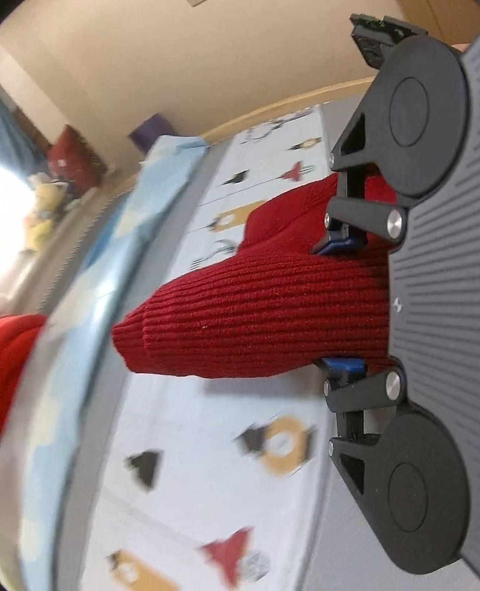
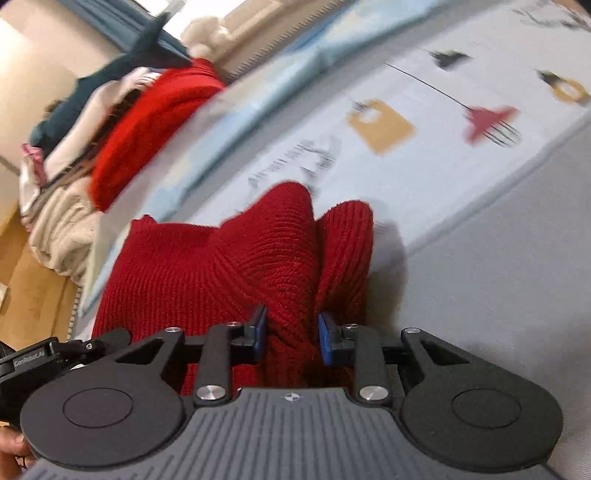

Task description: Fold small clothes

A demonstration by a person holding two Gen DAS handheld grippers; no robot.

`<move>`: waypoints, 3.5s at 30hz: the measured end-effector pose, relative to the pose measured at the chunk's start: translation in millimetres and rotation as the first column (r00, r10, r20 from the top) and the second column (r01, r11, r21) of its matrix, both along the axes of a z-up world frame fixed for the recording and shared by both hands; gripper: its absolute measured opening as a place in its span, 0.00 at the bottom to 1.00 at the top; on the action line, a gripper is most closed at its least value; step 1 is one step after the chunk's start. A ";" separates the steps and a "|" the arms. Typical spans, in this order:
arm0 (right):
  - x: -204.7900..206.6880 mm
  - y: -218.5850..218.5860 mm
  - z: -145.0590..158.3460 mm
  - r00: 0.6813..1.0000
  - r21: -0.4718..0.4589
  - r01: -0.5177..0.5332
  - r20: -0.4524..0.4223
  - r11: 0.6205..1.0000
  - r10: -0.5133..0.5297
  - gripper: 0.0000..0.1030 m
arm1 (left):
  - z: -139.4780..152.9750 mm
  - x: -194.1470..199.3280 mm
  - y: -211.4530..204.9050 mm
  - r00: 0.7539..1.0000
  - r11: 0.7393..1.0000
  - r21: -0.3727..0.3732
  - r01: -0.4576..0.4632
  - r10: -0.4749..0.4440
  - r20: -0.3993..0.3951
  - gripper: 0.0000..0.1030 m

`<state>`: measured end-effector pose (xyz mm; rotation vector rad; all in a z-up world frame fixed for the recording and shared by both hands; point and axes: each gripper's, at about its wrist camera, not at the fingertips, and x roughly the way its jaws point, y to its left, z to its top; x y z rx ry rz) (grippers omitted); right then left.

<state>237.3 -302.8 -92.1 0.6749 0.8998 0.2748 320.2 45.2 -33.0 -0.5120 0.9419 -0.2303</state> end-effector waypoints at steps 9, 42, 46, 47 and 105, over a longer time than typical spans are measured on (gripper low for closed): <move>38.9 85.7 29.2 0.987 -0.051 -0.081 0.135 0.995 0.087 0.27 | 17.8 3.8 83.4 0.995 0.989 0.103 -0.102 0.099 0.030 0.58; -25.5 107.6 28.7 0.953 -0.335 -0.289 -0.012 0.897 0.302 0.45 | -18.5 -107.9 76.1 0.991 0.902 0.413 0.123 -0.089 -0.101 0.56; -34.1 116.6 13.8 0.932 -0.455 -0.359 -0.121 0.815 0.342 0.52 | -40.0 -123.2 72.2 0.986 0.853 0.509 0.117 -0.038 -0.163 0.77; -38.5 115.6 22.7 0.941 -0.469 -0.330 -0.094 0.819 0.326 0.52 | -31.1 -128.7 72.4 0.991 0.848 0.524 0.080 -0.009 -0.137 0.77; -229.0 159.3 70.9 0.927 -0.582 -0.081 0.255 0.809 0.276 0.81 | 14.8 -315.5 -4.9 0.956 0.852 0.483 -0.201 0.062 0.288 0.91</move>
